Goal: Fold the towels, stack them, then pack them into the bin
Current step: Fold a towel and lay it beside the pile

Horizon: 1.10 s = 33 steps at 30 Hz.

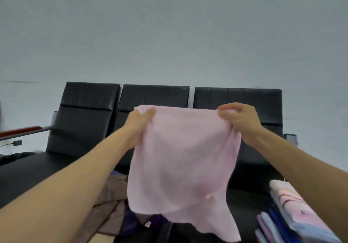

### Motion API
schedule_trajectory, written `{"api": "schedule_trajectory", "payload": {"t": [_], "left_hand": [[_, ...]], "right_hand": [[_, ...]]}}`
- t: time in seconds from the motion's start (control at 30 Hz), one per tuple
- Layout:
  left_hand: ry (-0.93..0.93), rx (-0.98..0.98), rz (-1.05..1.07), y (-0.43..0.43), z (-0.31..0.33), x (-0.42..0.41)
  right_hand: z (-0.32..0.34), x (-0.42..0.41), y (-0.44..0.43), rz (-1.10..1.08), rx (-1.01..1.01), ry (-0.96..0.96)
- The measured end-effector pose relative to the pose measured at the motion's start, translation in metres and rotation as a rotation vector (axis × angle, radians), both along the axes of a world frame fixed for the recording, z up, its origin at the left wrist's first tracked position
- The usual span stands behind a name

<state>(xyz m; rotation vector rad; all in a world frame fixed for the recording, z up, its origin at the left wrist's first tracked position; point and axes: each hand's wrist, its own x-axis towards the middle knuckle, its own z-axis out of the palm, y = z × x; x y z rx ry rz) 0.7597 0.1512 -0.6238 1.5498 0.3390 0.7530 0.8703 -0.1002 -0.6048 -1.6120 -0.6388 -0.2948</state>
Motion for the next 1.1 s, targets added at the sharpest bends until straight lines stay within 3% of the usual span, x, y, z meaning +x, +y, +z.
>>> {"api": "schedule_trajectory", "payload": {"t": [0.2, 0.37, 0.67, 0.77, 0.9, 1.1], "left_hand": [[0.031, -0.069, -0.173, -0.039, 0.018, 0.011], [0.03, -0.241, -0.174, -0.069, 0.022, 0.023], [0.028, -0.441, -0.121, -0.067, 0.022, 0.021], [0.023, -0.382, 0.001, -0.062, 0.021, 0.019], [0.02, -0.232, 0.075, -0.052, 0.017, 0.018], [0.07, -0.224, 0.024, -0.043, 0.015, 0.011]], "right_hand": [[0.01, 0.004, -0.068, -0.111, 0.04, 0.089], [0.012, 0.011, -0.102, -0.257, 0.13, 0.141], [0.025, 0.004, -0.123, -0.248, -0.006, 0.062], [0.025, 0.005, -0.12, -0.31, 0.033, 0.071], [0.02, 0.003, -0.112, -0.371, -0.067, -0.012], [0.017, 0.006, -0.105, -0.398, -0.187, -0.008]]}}
